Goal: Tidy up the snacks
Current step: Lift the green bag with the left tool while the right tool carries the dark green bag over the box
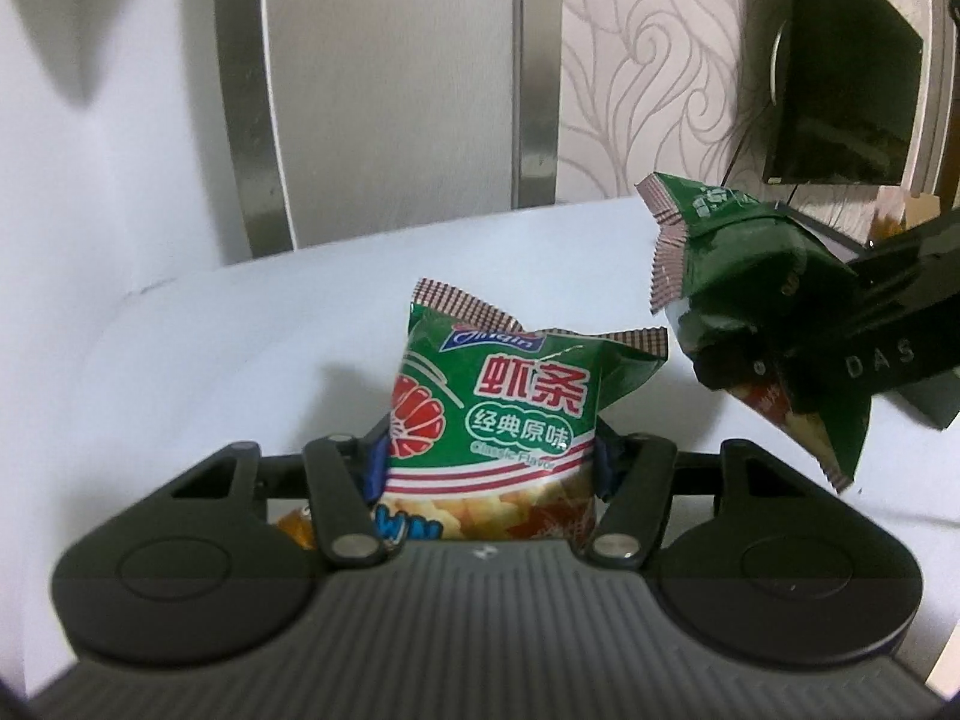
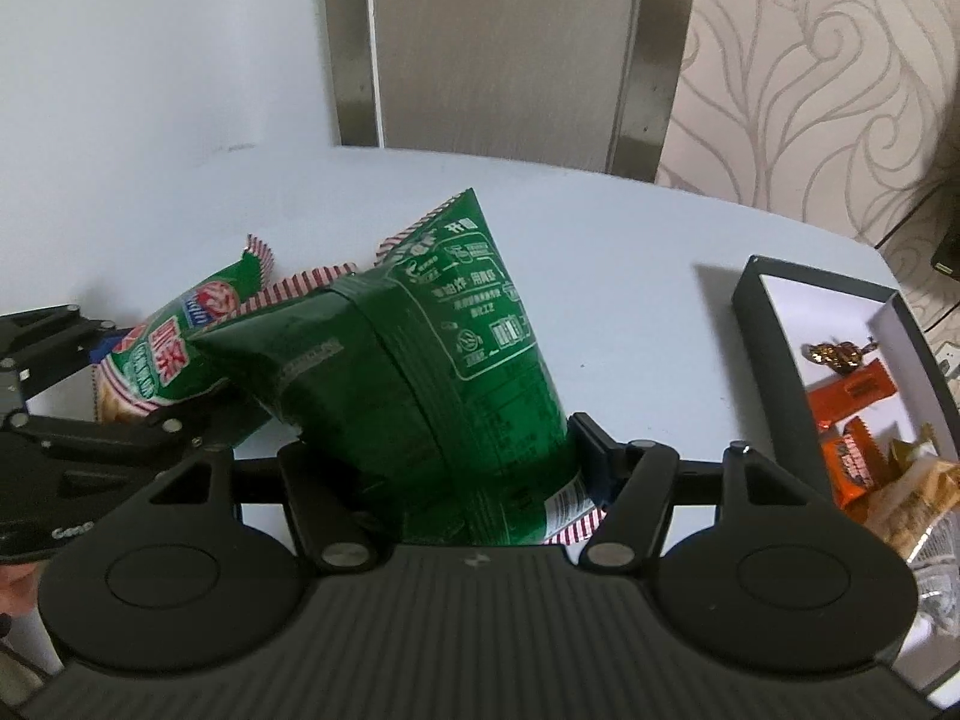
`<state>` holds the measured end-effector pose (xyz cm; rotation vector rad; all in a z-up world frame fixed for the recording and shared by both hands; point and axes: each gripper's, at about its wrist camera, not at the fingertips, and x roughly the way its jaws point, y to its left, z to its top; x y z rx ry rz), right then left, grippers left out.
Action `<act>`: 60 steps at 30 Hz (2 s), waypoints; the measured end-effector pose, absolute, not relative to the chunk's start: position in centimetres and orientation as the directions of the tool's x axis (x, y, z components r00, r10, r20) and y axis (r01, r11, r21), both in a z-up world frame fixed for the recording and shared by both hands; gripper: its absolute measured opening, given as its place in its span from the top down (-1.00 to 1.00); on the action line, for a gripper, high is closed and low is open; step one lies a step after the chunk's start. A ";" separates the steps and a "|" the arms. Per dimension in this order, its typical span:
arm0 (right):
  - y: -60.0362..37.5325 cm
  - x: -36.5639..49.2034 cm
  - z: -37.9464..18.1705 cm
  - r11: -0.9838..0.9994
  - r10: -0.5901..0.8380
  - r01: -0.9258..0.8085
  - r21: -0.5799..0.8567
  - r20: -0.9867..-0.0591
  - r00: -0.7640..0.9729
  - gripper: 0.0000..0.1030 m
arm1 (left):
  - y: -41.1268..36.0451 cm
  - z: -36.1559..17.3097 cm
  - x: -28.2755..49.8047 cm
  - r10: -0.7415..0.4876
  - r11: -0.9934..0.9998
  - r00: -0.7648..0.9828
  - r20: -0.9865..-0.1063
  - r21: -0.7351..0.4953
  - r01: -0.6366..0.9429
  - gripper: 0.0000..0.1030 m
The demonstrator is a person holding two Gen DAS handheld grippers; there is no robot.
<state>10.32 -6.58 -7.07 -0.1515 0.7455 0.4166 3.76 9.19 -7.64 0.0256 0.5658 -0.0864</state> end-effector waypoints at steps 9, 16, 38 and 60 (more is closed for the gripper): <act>-8.1 8.7 -3.8 0.921 0.319 -0.388 0.027 -0.625 0.713 -0.36 | 8.0 -6.1 5.4 -0.113 0.990 0.862 -0.494 0.016 0.139 -0.20; -10.2 7.4 -1.5 0.935 0.308 -0.352 0.040 -0.584 0.752 -0.36 | 6.1 -4.8 6.9 -0.150 0.983 0.873 -0.464 0.022 0.180 -0.20; -20.1 5.2 -0.3 0.977 0.210 -0.192 0.091 -0.547 0.811 -0.36 | -4.2 -2.9 12.2 -0.292 0.943 0.861 -0.417 0.023 0.331 -0.20; -31.6 8.3 -5.1 0.991 0.068 0.015 0.134 -0.597 0.799 -0.36 | -16.9 -5.6 20.7 -0.343 0.914 0.802 -0.489 0.021 0.405 -0.20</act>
